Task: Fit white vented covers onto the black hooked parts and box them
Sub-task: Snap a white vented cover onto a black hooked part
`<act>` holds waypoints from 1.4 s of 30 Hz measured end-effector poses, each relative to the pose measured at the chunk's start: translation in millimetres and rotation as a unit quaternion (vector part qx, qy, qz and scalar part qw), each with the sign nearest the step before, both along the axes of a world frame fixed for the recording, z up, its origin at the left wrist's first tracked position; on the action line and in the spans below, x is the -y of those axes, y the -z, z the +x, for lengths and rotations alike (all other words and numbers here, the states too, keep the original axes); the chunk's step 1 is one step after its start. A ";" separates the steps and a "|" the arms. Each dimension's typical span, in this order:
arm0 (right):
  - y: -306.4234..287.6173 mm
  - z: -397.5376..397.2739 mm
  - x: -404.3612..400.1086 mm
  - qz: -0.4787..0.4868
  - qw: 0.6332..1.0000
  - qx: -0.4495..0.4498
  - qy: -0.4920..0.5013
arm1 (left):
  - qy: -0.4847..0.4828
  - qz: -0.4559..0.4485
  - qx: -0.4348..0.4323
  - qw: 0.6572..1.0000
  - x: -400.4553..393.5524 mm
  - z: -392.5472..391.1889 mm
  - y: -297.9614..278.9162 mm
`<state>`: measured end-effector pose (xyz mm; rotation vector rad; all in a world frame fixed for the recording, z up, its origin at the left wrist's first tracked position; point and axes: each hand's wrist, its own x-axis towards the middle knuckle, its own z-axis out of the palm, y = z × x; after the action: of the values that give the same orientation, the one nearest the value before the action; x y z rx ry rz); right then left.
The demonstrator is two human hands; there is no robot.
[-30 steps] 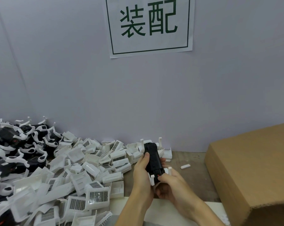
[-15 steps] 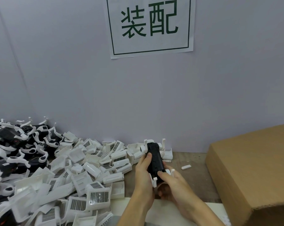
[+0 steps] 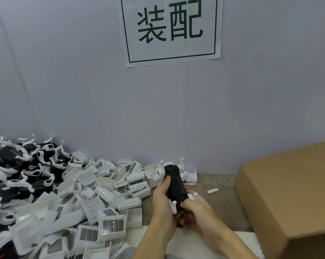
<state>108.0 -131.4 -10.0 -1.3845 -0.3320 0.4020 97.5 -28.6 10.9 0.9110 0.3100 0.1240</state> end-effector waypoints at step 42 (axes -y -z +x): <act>-14.8 143.2 -47.2 -0.416 0.838 0.131 0.327 | -0.077 -0.288 0.021 0.954 -21.4 6.5 -4.3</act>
<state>251.2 -84.1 4.8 -2.3033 0.1495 -0.2734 104.1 -7.2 15.2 0.3047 0.3523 0.1848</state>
